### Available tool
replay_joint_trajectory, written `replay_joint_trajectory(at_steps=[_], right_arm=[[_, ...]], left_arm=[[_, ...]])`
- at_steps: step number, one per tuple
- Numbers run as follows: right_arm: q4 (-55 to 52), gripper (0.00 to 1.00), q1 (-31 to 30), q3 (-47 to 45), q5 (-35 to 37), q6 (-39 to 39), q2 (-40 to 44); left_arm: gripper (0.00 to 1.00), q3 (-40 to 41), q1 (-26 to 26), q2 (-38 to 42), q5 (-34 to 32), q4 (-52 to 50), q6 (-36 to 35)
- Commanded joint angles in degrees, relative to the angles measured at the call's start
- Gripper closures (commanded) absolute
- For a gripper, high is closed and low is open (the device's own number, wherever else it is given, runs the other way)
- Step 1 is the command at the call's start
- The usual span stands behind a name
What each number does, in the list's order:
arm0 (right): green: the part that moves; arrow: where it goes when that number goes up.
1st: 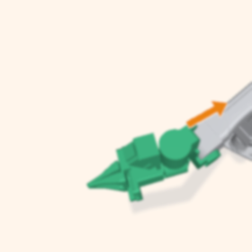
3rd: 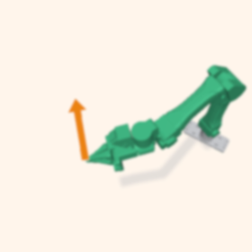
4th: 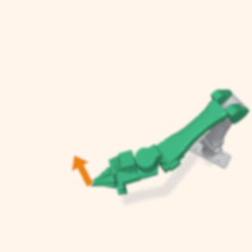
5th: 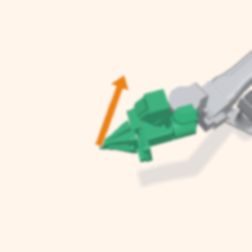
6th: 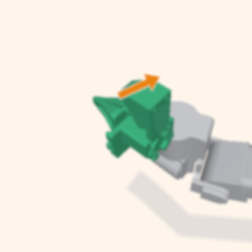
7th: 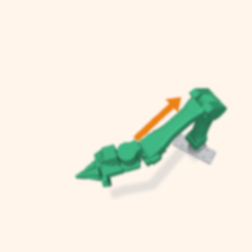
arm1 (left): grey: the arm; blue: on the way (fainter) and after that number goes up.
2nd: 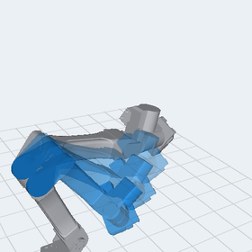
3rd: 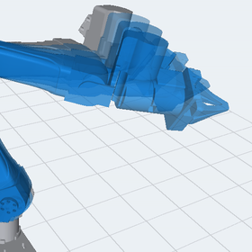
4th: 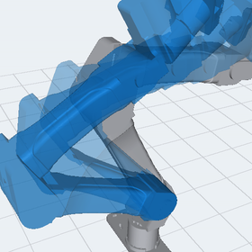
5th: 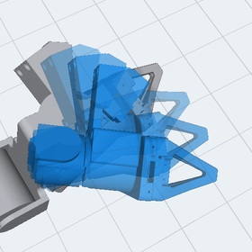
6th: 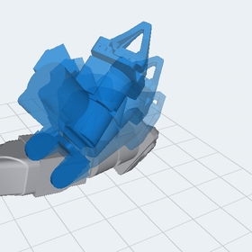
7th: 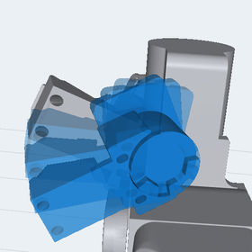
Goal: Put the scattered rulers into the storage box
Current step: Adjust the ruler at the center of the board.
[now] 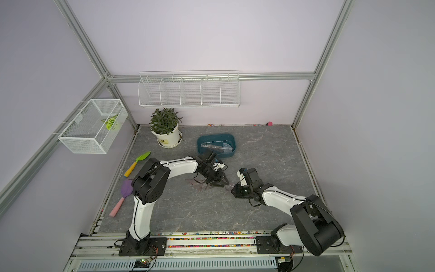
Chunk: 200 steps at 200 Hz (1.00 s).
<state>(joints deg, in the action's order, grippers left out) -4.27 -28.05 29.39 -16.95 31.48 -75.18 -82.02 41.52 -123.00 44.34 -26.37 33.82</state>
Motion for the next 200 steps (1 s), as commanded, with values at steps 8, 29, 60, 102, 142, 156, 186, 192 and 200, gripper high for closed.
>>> replay_joint_trajectory(at_steps=[8, 29, 60, 102, 142, 156, 186, 192, 200], right_arm=[[-5.16, 0.6, 1.01, 4.33, 5.09, 0.35, 3.98], [-4.89, 0.58, 4.54, 5.97, 5.04, -0.49, 0.36], [-3.71, 0.56, 6.61, 7.73, 2.65, -0.29, -6.78], [0.7, 0.6, 6.04, 2.25, -1.68, 2.17, -5.61], [2.86, 0.63, 3.34, -2.44, -1.5, 4.96, -2.83], [3.98, 0.63, 3.18, -3.2, -1.74, 5.63, -2.78], [6.45, 0.65, 2.21, -3.63, -2.82, 6.96, -3.61], [6.42, 0.65, 2.12, -3.56, -2.84, 6.93, -3.69], [5.89, 0.66, 2.13, -3.36, -2.48, 6.79, -3.48]], left_arm=[[0.56, -2.66, -0.21, -3.37, -1.98, 1.33, 0.74], [0.57, -2.62, -0.27, -4.01, -0.75, 2.64, 1.69], [0.57, -2.75, -0.3, -4.73, -0.01, 3.74, 2.35], [0.57, -4.41, -0.3, -6.72, 1.26, 4.91, 3.24], [0.57, -5.06, -0.21, -8.07, 1.92, 6.32, 4.15], [0.57, -4.98, -0.21, -8.22, 1.92, 6.66, 4.36], [0.57, -5.32, -0.25, -7.36, 0.99, 6.4, 4.13], [0.57, -5.32, -0.29, -7.01, 0.57, 6.21, 4.15], [0.57, -5.11, -0.3, -6.2, -0.01, 6.08, 4.1]])
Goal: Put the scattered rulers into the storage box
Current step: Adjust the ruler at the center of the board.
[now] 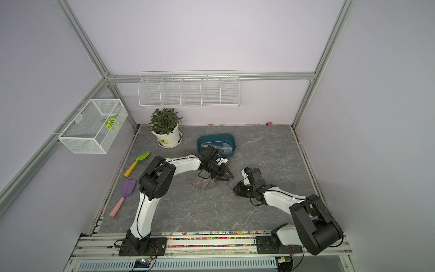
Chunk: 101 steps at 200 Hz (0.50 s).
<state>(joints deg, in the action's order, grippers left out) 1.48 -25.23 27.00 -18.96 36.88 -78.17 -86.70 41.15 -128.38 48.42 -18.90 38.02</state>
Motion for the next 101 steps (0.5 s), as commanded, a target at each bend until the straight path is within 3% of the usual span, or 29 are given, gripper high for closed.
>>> replay_joint_trajectory(at_steps=[1, 43, 53, 72, 101], right_arm=[[-0.01, 0.66, -0.69, -0.98, -0.33, 1.32, -0.49], [-1.69, 0.73, 2.03, -0.95, 1.03, -0.52, 3.72], [-0.75, 0.79, 2.21, -0.84, 0.59, -0.58, 3.52], [2.13, 0.89, 2.21, -0.59, -0.85, 0.07, 2.54], [4.21, 0.97, 2.27, -0.4, -1.81, 0.16, 0.63]], left_arm=[[0.57, -0.37, 0.07, -0.74, -4.2, -1.45, -0.12], [0.56, 4.27, -0.86, 6.02, -8.21, -3.09, -0.34], [0.56, 5.25, -0.98, 7.5, -7.55, -2.32, 0.22], [0.55, 5.68, -0.11, 9.27, -13.29, -6.39, -2.33], [0.61, 9.39, 0.88, 9.49, -10.48, -2.47, -0.1]])
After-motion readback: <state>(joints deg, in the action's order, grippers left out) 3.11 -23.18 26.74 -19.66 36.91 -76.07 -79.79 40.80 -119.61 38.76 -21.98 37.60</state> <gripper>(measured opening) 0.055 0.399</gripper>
